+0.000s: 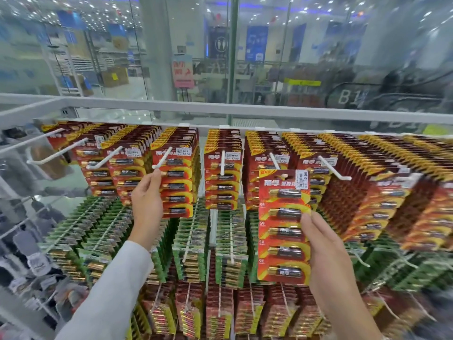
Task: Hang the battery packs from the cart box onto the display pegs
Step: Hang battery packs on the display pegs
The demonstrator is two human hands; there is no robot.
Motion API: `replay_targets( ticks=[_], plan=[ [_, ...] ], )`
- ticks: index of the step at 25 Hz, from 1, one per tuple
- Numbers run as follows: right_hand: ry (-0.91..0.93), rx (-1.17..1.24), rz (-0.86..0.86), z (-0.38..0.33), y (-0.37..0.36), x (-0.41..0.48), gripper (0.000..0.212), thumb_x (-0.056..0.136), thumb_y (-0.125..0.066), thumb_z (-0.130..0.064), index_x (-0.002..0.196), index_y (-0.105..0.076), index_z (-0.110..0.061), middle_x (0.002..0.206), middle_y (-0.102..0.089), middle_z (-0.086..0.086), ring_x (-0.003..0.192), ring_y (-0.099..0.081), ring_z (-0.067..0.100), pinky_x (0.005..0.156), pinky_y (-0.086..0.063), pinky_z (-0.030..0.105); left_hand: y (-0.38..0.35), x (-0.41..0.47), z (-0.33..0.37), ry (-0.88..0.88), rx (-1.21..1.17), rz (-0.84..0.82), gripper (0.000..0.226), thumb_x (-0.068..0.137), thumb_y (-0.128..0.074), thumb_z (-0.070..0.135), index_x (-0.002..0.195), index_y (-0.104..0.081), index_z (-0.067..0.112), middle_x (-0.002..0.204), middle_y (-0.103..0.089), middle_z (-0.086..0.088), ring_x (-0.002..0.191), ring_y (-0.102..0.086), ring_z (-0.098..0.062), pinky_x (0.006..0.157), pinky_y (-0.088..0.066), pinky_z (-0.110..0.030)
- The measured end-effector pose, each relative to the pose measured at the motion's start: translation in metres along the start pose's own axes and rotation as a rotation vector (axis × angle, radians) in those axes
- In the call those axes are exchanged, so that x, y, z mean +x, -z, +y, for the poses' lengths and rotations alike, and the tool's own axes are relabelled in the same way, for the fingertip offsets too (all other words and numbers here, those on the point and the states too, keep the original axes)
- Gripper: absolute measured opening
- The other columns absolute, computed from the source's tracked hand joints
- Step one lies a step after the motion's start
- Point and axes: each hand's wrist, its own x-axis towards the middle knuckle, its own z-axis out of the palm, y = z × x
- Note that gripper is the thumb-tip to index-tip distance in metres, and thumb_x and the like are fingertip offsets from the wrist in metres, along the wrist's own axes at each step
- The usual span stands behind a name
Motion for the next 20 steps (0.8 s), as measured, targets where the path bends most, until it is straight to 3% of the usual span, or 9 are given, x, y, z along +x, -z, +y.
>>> replay_targets(
  ticks=[2, 4, 6, 9, 13, 16, 18, 20],
  plan=[
    [-0.029, 0.011, 0.010, 0.004, -0.002, 0.007, 0.047, 0.095, -0.062, -0.041, 0.141, -0.057, -0.030, 0.134, -0.066, -0.010, 0.117, -0.066, 0.014, 0.095, -0.052, 0.041, 0.001, 0.000, -0.001, -0.005, -0.006, 0.006, 0.026, 0.109, -0.050, 0.040, 0.104, -0.073, 0.029, 0.092, -0.081, 0.004, 0.082, -0.079, -0.020, 0.064, -0.063, -0.034],
    [-0.034, -0.007, -0.009, 0.003, -0.009, 0.017, 0.035, 0.101, -0.056, -0.037, 0.132, -0.065, -0.023, 0.121, -0.075, 0.003, 0.104, -0.074, 0.028, 0.084, -0.059, 0.046, 0.004, 0.003, -0.004, -0.030, 0.007, 0.007, 0.026, 0.106, -0.053, 0.046, 0.100, -0.075, 0.033, 0.094, -0.080, 0.002, 0.088, -0.078, -0.024, 0.074, -0.064, -0.042],
    [-0.018, -0.048, 0.014, 0.001, -0.019, 0.030, 0.028, 0.106, -0.050, -0.032, 0.119, -0.071, -0.019, 0.105, -0.079, 0.008, 0.091, -0.077, 0.031, 0.070, -0.061, 0.043, 0.010, 0.006, -0.010, -0.077, 0.043, -0.021, 0.030, 0.100, -0.058, 0.058, 0.101, -0.078, 0.036, 0.097, -0.074, -0.004, 0.089, -0.069, -0.028, 0.085, -0.058, -0.052],
    [0.043, -0.116, 0.039, 0.000, -0.033, 0.051, 0.030, 0.109, -0.046, -0.032, 0.113, -0.071, -0.017, 0.098, -0.079, 0.008, 0.085, -0.077, 0.029, 0.065, -0.061, 0.039, 0.017, 0.010, -0.017, -0.116, 0.070, -0.024, 0.030, 0.098, -0.060, 0.060, 0.102, -0.078, 0.035, 0.093, -0.070, -0.006, 0.083, -0.059, -0.025, 0.078, -0.048, -0.047],
    [0.136, -0.234, 0.119, 0.011, -0.036, 0.075, 0.031, 0.106, -0.048, -0.041, 0.103, -0.073, -0.022, 0.094, -0.079, 0.000, 0.088, -0.076, 0.024, 0.070, -0.062, 0.038, 0.024, 0.013, -0.020, -0.139, 0.101, -0.007, 0.021, 0.101, -0.061, 0.048, 0.111, -0.074, 0.035, 0.106, -0.076, 0.006, 0.106, -0.070, -0.019, 0.100, -0.056, -0.052],
    [0.184, -0.344, 0.168, 0.024, -0.027, 0.083, 0.024, 0.101, -0.054, -0.050, 0.099, -0.073, -0.034, 0.107, -0.074, 0.004, 0.103, -0.068, 0.031, 0.102, -0.052, 0.057, 0.035, 0.009, -0.026, -0.137, 0.097, 0.009, 0.015, 0.103, -0.063, 0.037, 0.115, -0.072, 0.036, 0.113, -0.074, 0.012, 0.111, -0.069, -0.014, 0.103, -0.055, -0.048],
    [0.211, -0.365, 0.201, 0.032, -0.018, 0.080, 0.014, 0.102, -0.057, -0.043, 0.102, -0.070, -0.036, 0.101, -0.074, -0.009, 0.102, -0.068, 0.016, 0.106, -0.050, 0.051, 0.044, -0.002, -0.031, -0.132, 0.123, 0.017, 0.018, 0.103, -0.063, 0.035, 0.118, -0.072, 0.034, 0.117, -0.073, 0.014, 0.114, -0.067, -0.011, 0.105, -0.054, -0.047],
    [0.206, -0.380, 0.244, 0.041, -0.009, 0.071, 0.010, 0.102, -0.060, -0.034, 0.106, -0.069, -0.036, 0.109, -0.072, -0.013, 0.109, -0.066, 0.010, 0.105, -0.051, 0.043, 0.051, -0.019, -0.036, -0.107, 0.132, 0.005, 0.019, 0.104, -0.062, 0.034, 0.120, -0.073, 0.033, 0.118, -0.072, 0.015, 0.114, -0.066, -0.009, 0.104, -0.054, -0.046]
  ],
)
